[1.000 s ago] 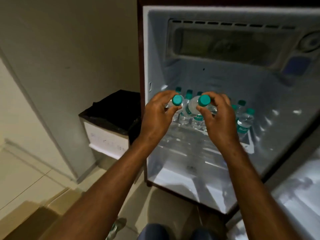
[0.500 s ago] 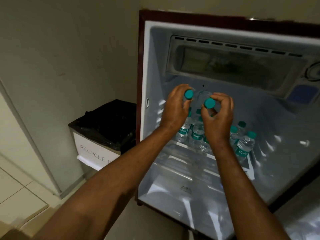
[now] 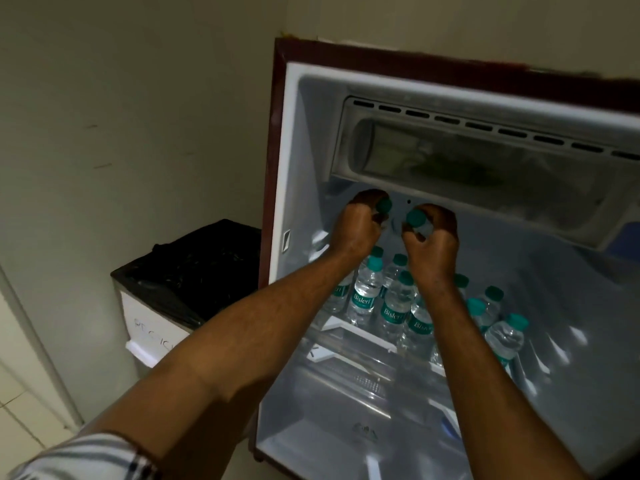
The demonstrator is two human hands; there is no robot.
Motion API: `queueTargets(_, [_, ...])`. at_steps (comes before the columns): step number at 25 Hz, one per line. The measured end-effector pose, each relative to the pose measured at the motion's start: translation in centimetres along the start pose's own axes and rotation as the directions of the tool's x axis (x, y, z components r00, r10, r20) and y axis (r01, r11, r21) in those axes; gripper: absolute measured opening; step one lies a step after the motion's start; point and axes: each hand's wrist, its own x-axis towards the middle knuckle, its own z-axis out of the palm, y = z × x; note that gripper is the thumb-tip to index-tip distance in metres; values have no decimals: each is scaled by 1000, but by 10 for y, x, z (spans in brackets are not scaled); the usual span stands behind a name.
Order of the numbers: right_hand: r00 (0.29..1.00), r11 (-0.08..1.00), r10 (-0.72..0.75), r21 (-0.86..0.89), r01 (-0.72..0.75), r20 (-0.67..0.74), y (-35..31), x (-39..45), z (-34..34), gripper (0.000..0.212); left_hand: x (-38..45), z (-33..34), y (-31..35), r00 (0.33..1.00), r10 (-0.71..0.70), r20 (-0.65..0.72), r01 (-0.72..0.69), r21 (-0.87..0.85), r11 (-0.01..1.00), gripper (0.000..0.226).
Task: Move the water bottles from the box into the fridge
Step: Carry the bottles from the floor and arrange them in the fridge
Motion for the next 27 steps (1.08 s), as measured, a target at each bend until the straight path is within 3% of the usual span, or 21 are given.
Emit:
queueTargets(3, [998,999,-16,-36,18,63,21,13,6,38,11,4,-16,999,-39,37,36,89,995,48])
queueTargets(8, [960,981,126,-174,-84,249,45,48,22,37,34,9,-26,969,-163,184,136,150,979,39])
queueTargets(14, [862,934,325,-274,-229,389,67,78,43,41,68,17,-42,897,-234,374,15,503,864,43])
queueTargets(20, [768,894,395,-404,-195,505,79,84,56,29,84,35,-71,838,-347,420,51,574,817,41])
queueTargets(27, [669,870,473,-425,-251,573,83,79,62,17,88,41,-84,786,-411,462,22,642,766,47])
